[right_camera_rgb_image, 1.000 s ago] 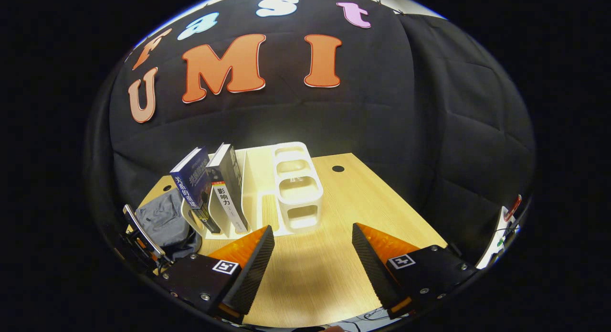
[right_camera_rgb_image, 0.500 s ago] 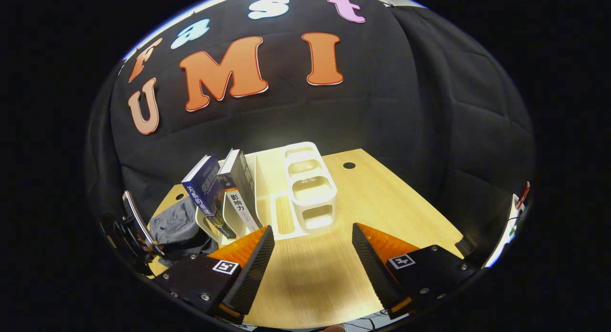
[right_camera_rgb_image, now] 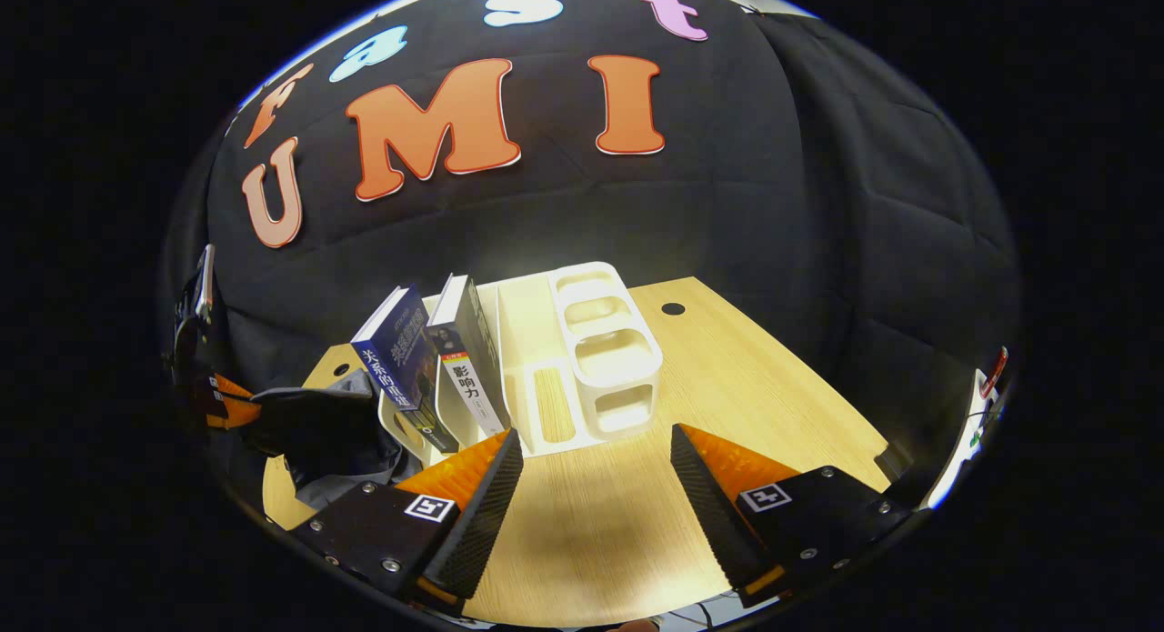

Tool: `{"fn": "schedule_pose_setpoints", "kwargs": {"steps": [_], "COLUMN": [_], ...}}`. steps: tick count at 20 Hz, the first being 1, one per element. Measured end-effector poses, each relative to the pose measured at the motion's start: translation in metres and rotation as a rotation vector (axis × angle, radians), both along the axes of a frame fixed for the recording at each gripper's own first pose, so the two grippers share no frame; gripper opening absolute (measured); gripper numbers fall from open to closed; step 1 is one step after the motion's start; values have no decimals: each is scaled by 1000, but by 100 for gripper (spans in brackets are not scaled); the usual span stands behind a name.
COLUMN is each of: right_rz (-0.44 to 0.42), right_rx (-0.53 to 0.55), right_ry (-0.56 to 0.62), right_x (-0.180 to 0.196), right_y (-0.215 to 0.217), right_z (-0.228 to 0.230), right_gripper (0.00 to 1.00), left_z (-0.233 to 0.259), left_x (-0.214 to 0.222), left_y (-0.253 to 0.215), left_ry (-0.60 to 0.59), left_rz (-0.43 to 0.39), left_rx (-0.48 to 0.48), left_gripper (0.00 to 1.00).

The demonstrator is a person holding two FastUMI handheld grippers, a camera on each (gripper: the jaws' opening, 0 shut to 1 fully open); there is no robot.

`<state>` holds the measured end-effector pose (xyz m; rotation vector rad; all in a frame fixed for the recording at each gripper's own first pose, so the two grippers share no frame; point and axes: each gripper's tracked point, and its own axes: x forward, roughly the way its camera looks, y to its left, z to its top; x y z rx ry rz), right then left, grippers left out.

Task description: Open the schoolbag, grab two books from the bookshelf and put them into the schoolbag.

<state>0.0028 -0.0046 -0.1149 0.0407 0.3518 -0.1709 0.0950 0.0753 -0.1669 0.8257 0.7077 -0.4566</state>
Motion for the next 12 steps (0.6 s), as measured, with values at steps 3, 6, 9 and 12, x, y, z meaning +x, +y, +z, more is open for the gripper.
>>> {"fn": "schedule_pose_setpoints", "kwargs": {"steps": [3, 6, 9, 12], "right_rz": [-14, -33, -54, -41], "right_rx": [12, 8, 1, 26], "right_ry": [-10, -19, -11, -13], "right_x": [-4, -6, -12, -10], "right_y": [6, 10, 17, 37], "right_z": [5, 10, 12, 21], "right_gripper": [98, 98, 98, 98], "left_z": [22, 38, 55, 66], "left_x": [16, 36, 54, 68], "left_y": [10, 19, 29, 33], "left_ry": [31, 26, 8, -16], "left_rz": [0, -12, -17, -28], "left_rx": [-29, -30, -22, -26], "left_gripper": [1, 0, 1, 1]}}
